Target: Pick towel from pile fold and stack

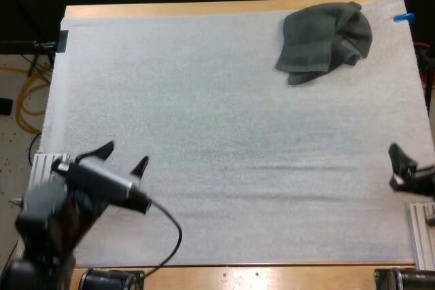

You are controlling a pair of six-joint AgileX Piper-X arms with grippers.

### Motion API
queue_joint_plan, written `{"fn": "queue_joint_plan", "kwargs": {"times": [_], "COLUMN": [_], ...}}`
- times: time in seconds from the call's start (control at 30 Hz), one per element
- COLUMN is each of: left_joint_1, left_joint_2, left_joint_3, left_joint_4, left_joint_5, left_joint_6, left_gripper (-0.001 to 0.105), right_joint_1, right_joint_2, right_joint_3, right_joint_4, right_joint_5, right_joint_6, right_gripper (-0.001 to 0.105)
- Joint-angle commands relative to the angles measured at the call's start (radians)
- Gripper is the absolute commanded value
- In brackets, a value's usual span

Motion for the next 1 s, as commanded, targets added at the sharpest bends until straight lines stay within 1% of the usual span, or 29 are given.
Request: {"fn": "queue_joint_plan", "kwargs": {"times": [0.0, 0.07, 0.13, 0.2, 0.27, 0.4, 0.43, 0.53, 0.63, 0.7, 0.73, 0.8, 0.87, 0.97], "left_joint_1": [0.002, 0.002, 0.002, 0.002, 0.002, 0.002, 0.002, 0.002, 0.002, 0.002, 0.002, 0.002, 0.002, 0.002], "left_joint_2": [0.06, 0.132, 0.188, 0.257, 0.296, 0.356, 0.361, 0.374, 0.379, 0.379, 0.379, 0.379, 0.379, 0.379], "left_joint_3": [-0.042, -0.073, -0.109, -0.142, -0.161, -0.181, -0.18, -0.18, -0.18, -0.18, -0.18, -0.18, -0.18, -0.18], "left_joint_4": [-0.01, -0.01, -0.01, -0.019, -0.027, -0.035, -0.037, -0.039, -0.039, -0.039, -0.039, -0.039, -0.039, -0.039], "left_joint_5": [0.042, 0.079, 0.135, 0.221, 0.26, 0.267, 0.267, 0.267, 0.267, 0.267, 0.267, 0.267, 0.267, 0.267], "left_joint_6": [0.0, 0.0, 0.0, 0.0, 0.0, 0.0, 0.0, 0.0, 0.0, 0.0, 0.0, 0.0, 0.0, 0.0], "left_gripper": [0.059, 0.059, 0.059, 0.059, 0.059, 0.059, 0.059, 0.059, 0.059, 0.059, 0.059, 0.059, 0.059, 0.059], "right_joint_1": [-0.003, -0.003, -0.003, -0.003, -0.003, 0.002, 0.007, 0.048, 0.113, 0.16, 0.169, 0.194, 0.205, 0.214], "right_joint_2": [0.059, 0.141, 0.226, 0.342, 0.439, 0.65, 0.676, 0.82, 0.956, 1.069, 1.095, 1.206, 1.287, 1.396], "right_joint_3": [-0.039, -0.087, -0.134, -0.187, -0.225, -0.318, -0.334, -0.393, -0.45, -0.495, -0.507, -0.562, -0.606, -0.669], "right_joint_4": [-0.041, -0.068, -0.101, -0.145, -0.174, -0.232, -0.244, -0.29, -0.332, -0.359, -0.363, -0.366, -0.366, -0.366], "right_joint_5": [-0.047, -0.076, -0.115, -0.166, -0.182, -0.183, -0.183, -0.178, -0.118, -0.059, -0.044, -0.007, -0.002, 0.001], "right_joint_6": [-0.006, -0.006, -0.009, -0.009, -0.009, 0.014, 0.018, 0.043, 0.072, 0.124, 0.141, 0.217, 0.268, 0.305], "right_gripper": [0.082, 0.082, 0.082, 0.082, 0.082, 0.082, 0.082, 0.082, 0.082, 0.082, 0.082, 0.082, 0.082, 0.082]}}
